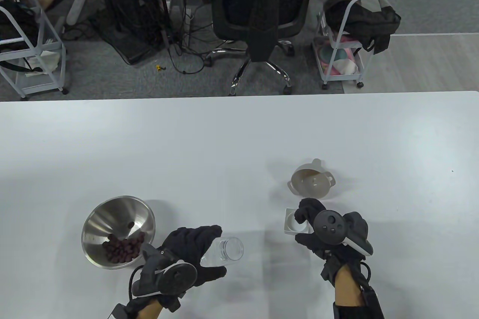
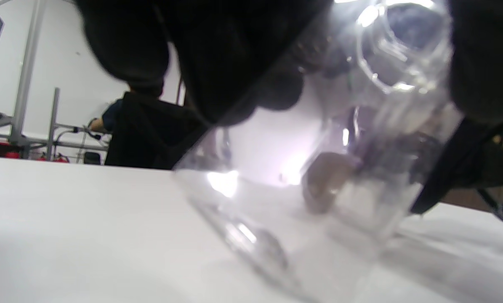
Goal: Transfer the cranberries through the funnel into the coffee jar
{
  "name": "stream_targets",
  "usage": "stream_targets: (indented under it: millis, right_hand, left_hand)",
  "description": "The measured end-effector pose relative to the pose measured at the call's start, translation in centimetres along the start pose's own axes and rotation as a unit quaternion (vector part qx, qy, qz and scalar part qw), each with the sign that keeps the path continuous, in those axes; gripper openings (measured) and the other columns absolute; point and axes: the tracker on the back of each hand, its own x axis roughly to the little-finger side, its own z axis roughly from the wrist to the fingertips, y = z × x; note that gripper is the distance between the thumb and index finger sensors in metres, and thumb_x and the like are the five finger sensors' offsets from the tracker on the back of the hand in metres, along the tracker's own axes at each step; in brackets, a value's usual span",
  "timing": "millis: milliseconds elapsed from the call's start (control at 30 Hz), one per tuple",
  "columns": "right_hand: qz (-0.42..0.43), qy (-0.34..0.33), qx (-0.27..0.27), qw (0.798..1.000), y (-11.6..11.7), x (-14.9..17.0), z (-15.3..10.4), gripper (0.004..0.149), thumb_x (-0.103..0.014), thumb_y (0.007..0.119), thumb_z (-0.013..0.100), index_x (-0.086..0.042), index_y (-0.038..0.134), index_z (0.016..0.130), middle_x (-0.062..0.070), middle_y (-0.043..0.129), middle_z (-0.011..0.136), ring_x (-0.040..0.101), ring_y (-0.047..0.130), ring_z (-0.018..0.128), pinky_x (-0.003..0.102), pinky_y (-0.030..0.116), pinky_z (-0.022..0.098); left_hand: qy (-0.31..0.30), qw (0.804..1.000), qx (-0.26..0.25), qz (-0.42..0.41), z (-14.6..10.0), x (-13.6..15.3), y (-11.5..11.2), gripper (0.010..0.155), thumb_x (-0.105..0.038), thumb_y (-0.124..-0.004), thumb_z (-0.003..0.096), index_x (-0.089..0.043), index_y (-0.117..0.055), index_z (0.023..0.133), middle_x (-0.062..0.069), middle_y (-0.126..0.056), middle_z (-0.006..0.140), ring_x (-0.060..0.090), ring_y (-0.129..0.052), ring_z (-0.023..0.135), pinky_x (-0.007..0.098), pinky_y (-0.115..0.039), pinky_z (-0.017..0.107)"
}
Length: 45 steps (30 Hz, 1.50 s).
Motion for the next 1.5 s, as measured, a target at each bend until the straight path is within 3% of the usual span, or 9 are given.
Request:
stream_targets:
  millis: [233, 400, 700, 867, 1067, 1500]
  right_hand:
    - [0.000, 0.010, -0.017, 1.000, 0.8, 0.4, 0.4, 0.065, -0.040, 0.102, 0.044, -0.034, 0.062, 0.096, 0.007, 0.056, 0.118, 0.034, 0.081, 0.107, 0.052, 0.068, 0.077]
    - [-0.034, 0.013, -0.058, 0.998, 1.3, 0.1, 0.6, 0.077, -0.040, 0.100, 0.047, -0.035, 0.048, 0.104, 0.009, 0.052, 0.119, 0.036, 0.077, 0.109, 0.056, 0.063, 0.078]
    - [-0.055, 0.014, -0.064, 0.996, 1.6, -0.1, 0.8, 0.084, -0.040, 0.099, 0.047, -0.038, 0.041, 0.107, 0.008, 0.052, 0.120, 0.035, 0.075, 0.110, 0.059, 0.061, 0.077]
    - [-0.066, 0.008, -0.081, 0.994, 1.7, -0.4, 0.7, 0.089, -0.047, 0.098, 0.047, -0.039, 0.035, 0.110, 0.020, 0.032, 0.126, 0.046, 0.063, 0.113, 0.064, 0.055, 0.077]
    - [-0.060, -0.006, -0.057, 0.997, 1.0, -1.1, 0.3, 0.094, -0.057, 0.092, 0.047, -0.035, 0.029, 0.114, 0.025, 0.022, 0.126, 0.054, 0.050, 0.114, 0.068, 0.050, 0.076]
    - [-0.057, -0.029, -0.036, 0.997, 0.5, -2.4, 0.0, 0.095, -0.061, 0.089, 0.048, -0.033, 0.026, 0.115, 0.024, 0.022, 0.126, 0.056, 0.046, 0.114, 0.069, 0.048, 0.076]
  left_hand:
    - [0.000, 1.000, 0.002, 0.000, 0.0, 0.0, 0.0, 0.096, -0.079, -0.087, 0.0331, -0.020, -0.066, 0.107, 0.004, -0.085, 0.095, 0.028, -0.101, 0.071, 0.058, -0.079, 0.058]
    - [0.000, 1.000, 0.002, 0.000, 0.0, 0.0, 0.0, 0.096, -0.079, -0.086, 0.0330, -0.020, -0.066, 0.107, 0.004, -0.085, 0.095, 0.028, -0.101, 0.071, 0.058, -0.079, 0.058]
    - [0.001, 1.000, 0.002, -0.003, 0.0, 0.0, 0.0, 0.096, -0.079, -0.086, 0.0332, -0.020, -0.066, 0.107, 0.004, -0.085, 0.095, 0.028, -0.101, 0.071, 0.058, -0.079, 0.058]
    - [0.001, 1.000, 0.005, -0.004, 0.0, 0.0, -0.1, 0.096, -0.079, -0.086, 0.0331, -0.020, -0.066, 0.107, 0.004, -0.085, 0.095, 0.028, -0.101, 0.071, 0.058, -0.079, 0.058]
    - [0.008, 1.000, 0.009, -0.027, 0.2, 0.1, -0.5, 0.096, -0.077, -0.084, 0.0358, -0.018, -0.062, 0.109, 0.006, -0.084, 0.097, 0.029, -0.102, 0.073, 0.056, -0.079, 0.058]
    - [0.037, 0.992, 0.029, -0.115, 2.1, 0.8, -2.2, 0.097, -0.070, -0.083, 0.0395, -0.013, -0.050, 0.111, 0.011, -0.078, 0.102, 0.034, -0.100, 0.078, 0.054, -0.079, 0.059]
